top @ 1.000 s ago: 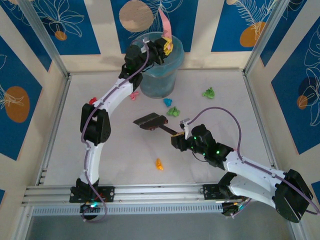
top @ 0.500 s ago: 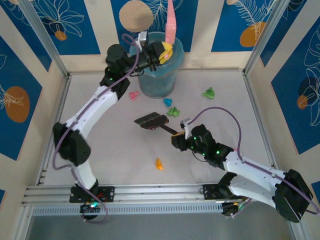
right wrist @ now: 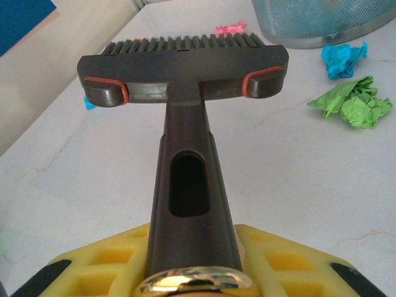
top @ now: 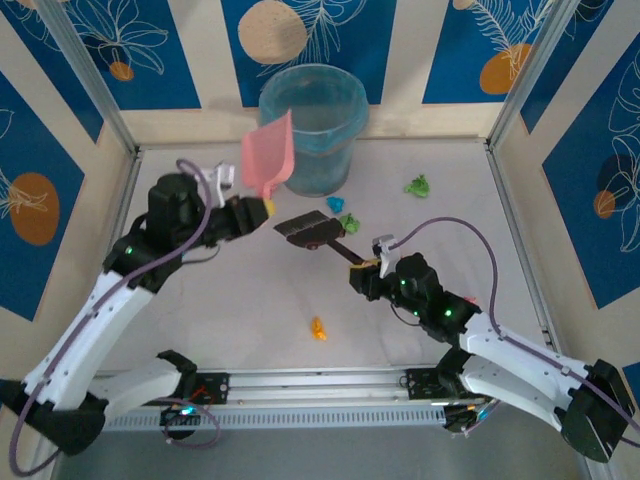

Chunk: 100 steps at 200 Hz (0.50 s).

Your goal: Sweep away the paper scraps from the table

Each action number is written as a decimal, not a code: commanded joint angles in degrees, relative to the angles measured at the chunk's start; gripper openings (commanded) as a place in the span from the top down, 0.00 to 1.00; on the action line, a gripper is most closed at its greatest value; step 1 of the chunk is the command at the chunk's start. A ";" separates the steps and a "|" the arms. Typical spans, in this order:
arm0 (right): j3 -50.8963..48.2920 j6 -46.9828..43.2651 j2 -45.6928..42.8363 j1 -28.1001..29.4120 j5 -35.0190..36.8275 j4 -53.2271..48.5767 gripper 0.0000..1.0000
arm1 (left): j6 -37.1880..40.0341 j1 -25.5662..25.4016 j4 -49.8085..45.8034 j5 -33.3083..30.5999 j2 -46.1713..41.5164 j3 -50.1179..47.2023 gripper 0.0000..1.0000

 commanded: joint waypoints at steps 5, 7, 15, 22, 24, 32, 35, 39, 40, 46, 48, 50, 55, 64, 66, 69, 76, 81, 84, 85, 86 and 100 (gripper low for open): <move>0.93 2.42 -4.40 0.27 5.73 -0.34 1.00 | 7.81 0.19 -18.31 -18.89 -4.87 -4.75 1.00; 1.05 2.75 -4.66 0.22 6.00 -0.59 1.00 | 7.90 0.19 -18.83 -19.34 -5.14 -5.00 1.00; 1.46 3.60 -5.68 0.30 6.95 -1.36 1.00 | 8.19 0.19 -20.57 -20.26 -5.52 -6.62 1.00; 2.15 4.18 -6.19 0.35 7.16 -1.99 1.00 | 8.52 0.23 -21.52 -20.10 -5.40 -7.96 1.00; 2.38 4.35 -6.27 0.35 7.19 -2.22 1.00 | 8.52 0.20 -21.70 -20.04 -5.32 -8.44 1.00; 3.88 5.01 -6.25 0.44 7.14 -3.12 1.00 | 8.11 0.19 -21.94 -19.63 -5.01 -10.62 1.00; 4.54 5.23 -6.05 0.49 6.94 -3.59 1.00 | 7.77 0.11 -21.69 -19.40 -4.92 -11.79 1.00; 5.41 5.44 -5.75 0.59 6.56 -4.20 1.00 | 7.22 0.03 -20.87 -18.88 -4.98 -13.37 1.00; 5.66 5.47 -5.64 0.61 6.47 -4.37 1.00 | 7.09 0.07 -20.61 -18.53 -4.99 -13.89 1.00; 7.18 5.73 -4.95 0.93 6.20 -5.19 1.00 | 6.39 0.02 -18.68 -16.60 -5.00 -16.89 1.00; 7.75 5.86 -4.64 1.07 6.22 -5.54 1.00 | 6.12 0.01 -18.00 -15.85 -4.95 -17.66 1.00; 8.09 6.02 -4.30 1.24 6.21 -5.89 1.00 | 5.90 0.01 -17.26 -15.15 -4.85 -18.51 1.00; 9.72 6.49 -3.30 1.54 6.39 -6.85 1.00 | 5.15 0.01 -15.86 -13.89 -4.59 -20.79 1.00; 13.06 7.66 -1.10 1.86 6.48 -9.29 1.00 | 4.22 -0.13 -13.45 -12.42 -4.11 -24.29 1.00; 13.57 7.95 -0.23 1.96 6.51 -9.88 1.00 | 4.00 -0.13 -12.96 -12.14 -3.94 -25.09 1.00; 15.04 8.42 0.82 2.08 6.43 -10.76 1.00 | 3.72 -0.24 -12.18 -11.85 -3.80 -26.10 1.00; 17.91 9.21 3.44 2.32 5.97 -12.72 1.00 | 3.30 -0.38 -10.56 -11.38 -3.46 -28.00 1.00; 19.83 9.81 5.59 2.50 5.61 -14.00 1.00 | 3.22 -0.47 -9.68 -11.36 -3.17 -29.15 1.00; 21.20 10.10 7.01 2.62 5.50 -14.79 1.00 | 3.11 -0.61 -9.24 -11.51 -2.93 -29.60 1.00; 21.78 10.17 7.42 2.68 5.46 -15.12 1.00 | 3.06 -0.65 -9.22 -11.59 -2.82 -29.69 1.00; 22.28 10.20 7.62 2.70 5.48 -15.37 1.00 | 3.04 -0.76 -9.16 -11.63 -2.77 -29.78 1.00; 28.52 11.51 14.78 3.19 4.73 -18.87 1.00 | 3.02 -2.01 -8.25 -12.81 -1.36 -29.78 1.00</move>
